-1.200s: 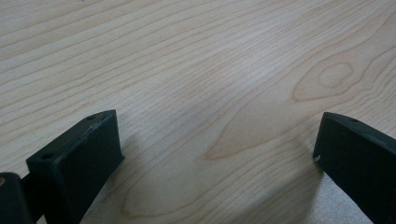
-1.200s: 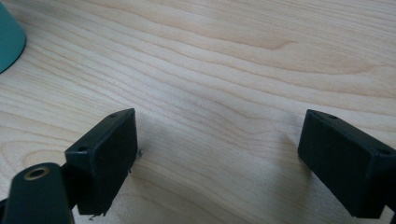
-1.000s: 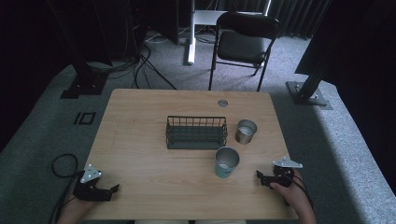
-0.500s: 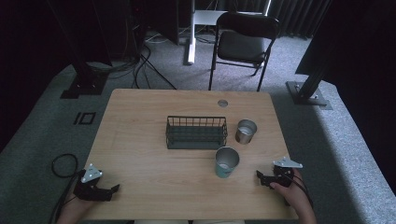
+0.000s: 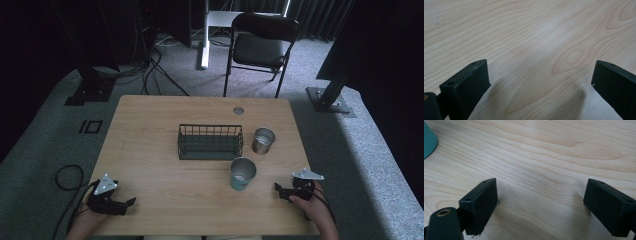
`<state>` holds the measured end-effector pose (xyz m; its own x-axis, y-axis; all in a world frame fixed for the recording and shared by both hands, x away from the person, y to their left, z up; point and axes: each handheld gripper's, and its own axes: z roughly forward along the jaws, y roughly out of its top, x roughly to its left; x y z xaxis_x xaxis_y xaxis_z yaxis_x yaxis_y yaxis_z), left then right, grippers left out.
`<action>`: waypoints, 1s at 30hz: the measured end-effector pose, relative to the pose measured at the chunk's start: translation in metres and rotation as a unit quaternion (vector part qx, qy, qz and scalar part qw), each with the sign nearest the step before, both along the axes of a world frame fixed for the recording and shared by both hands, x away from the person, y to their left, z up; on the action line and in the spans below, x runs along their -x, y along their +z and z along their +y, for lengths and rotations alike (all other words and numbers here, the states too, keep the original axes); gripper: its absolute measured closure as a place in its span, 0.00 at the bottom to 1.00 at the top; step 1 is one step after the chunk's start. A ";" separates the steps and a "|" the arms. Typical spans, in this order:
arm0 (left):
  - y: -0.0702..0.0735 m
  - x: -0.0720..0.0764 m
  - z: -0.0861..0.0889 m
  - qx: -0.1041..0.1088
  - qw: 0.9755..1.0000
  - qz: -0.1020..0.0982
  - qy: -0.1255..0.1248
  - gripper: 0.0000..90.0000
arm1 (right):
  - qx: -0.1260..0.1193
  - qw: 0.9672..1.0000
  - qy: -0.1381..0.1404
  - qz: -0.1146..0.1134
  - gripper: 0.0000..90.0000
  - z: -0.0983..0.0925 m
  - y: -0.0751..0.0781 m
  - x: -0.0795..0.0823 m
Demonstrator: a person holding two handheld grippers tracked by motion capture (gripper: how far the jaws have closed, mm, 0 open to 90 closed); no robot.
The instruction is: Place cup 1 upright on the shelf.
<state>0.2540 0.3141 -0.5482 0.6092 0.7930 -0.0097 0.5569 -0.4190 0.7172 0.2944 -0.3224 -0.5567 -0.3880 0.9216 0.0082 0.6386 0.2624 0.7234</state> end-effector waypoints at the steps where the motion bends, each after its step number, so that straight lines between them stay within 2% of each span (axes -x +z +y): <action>1: 0.000 0.000 -0.001 0.003 1.000 0.002 -0.005 0.02 | 0.000 1.000 0.000 0.000 0.13 0.000 0.000 0.000; 6: 0.001 -0.001 -0.010 -0.002 1.000 0.001 -0.020 0.02 | 0.000 1.000 0.000 0.000 0.13 0.000 0.000 0.000; 19: 0.007 -0.006 -0.034 0.012 0.998 -0.016 -0.058 0.04 | 0.000 1.000 0.000 0.000 0.13 0.000 0.000 0.000; 28: 0.008 -0.010 -0.049 0.010 0.997 -0.012 -0.077 0.04 | 0.000 1.000 0.000 0.000 0.13 0.000 0.000 0.000; 30: 0.009 -0.013 -0.057 0.008 0.996 -0.012 -0.085 0.04 | 0.000 1.000 0.000 0.000 0.13 0.000 0.000 0.000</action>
